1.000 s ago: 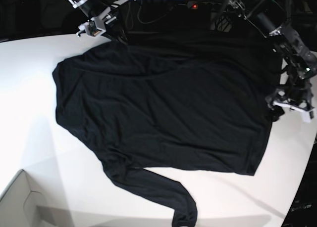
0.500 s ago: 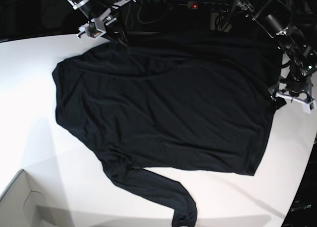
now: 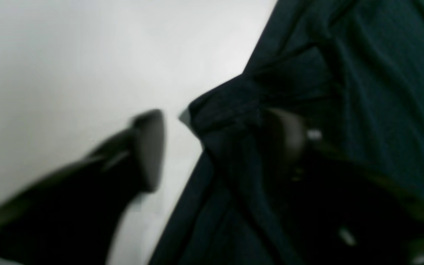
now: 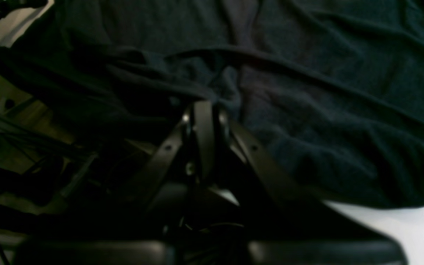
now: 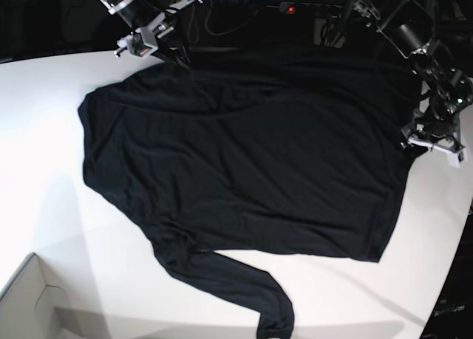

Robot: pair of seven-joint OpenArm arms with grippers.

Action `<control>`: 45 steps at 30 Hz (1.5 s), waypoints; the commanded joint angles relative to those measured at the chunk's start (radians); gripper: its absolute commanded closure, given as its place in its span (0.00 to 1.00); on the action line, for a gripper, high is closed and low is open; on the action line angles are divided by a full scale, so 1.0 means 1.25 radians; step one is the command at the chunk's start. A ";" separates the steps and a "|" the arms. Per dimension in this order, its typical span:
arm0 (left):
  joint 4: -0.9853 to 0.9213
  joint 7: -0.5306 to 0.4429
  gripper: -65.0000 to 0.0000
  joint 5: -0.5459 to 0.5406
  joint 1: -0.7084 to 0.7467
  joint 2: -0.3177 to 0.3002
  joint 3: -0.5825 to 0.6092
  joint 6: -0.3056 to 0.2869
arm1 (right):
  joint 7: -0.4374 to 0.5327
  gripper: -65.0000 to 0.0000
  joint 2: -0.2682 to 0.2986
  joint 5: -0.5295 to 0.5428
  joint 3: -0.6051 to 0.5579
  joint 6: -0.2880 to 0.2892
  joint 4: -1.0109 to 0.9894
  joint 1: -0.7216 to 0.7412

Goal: Layout the t-shirt on the table in an organized manner, then fold the t-shirt properly
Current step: 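Pull the held side edge with the left gripper back toward the collar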

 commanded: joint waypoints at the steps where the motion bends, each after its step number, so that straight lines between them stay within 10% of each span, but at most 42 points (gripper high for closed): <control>1: 0.010 -0.010 0.51 -0.010 -0.018 -0.010 0.000 -0.009 | 0.023 1.00 -0.001 0.015 0.000 0.006 0.012 -0.007; 13: 0.010 -0.010 0.67 -0.010 -0.018 -0.010 0.000 -0.009 | 0.023 1.00 0.002 0.015 0.000 0.006 0.012 -0.005; 18: 0.010 -0.010 1.00 -0.010 -0.018 -0.010 0.000 -0.004 | 0.023 1.00 0.003 0.015 0.000 0.006 0.012 -0.005; 30: 0.138 0.008 1.00 -0.011 -0.013 0.014 -0.001 -0.009 | 0.023 1.00 0.004 0.015 0.004 0.006 0.013 -0.005; 45: 0.471 0.234 1.00 -0.003 0.000 0.055 -0.002 -0.001 | 0.023 1.00 0.004 0.015 0.001 0.006 0.015 0.011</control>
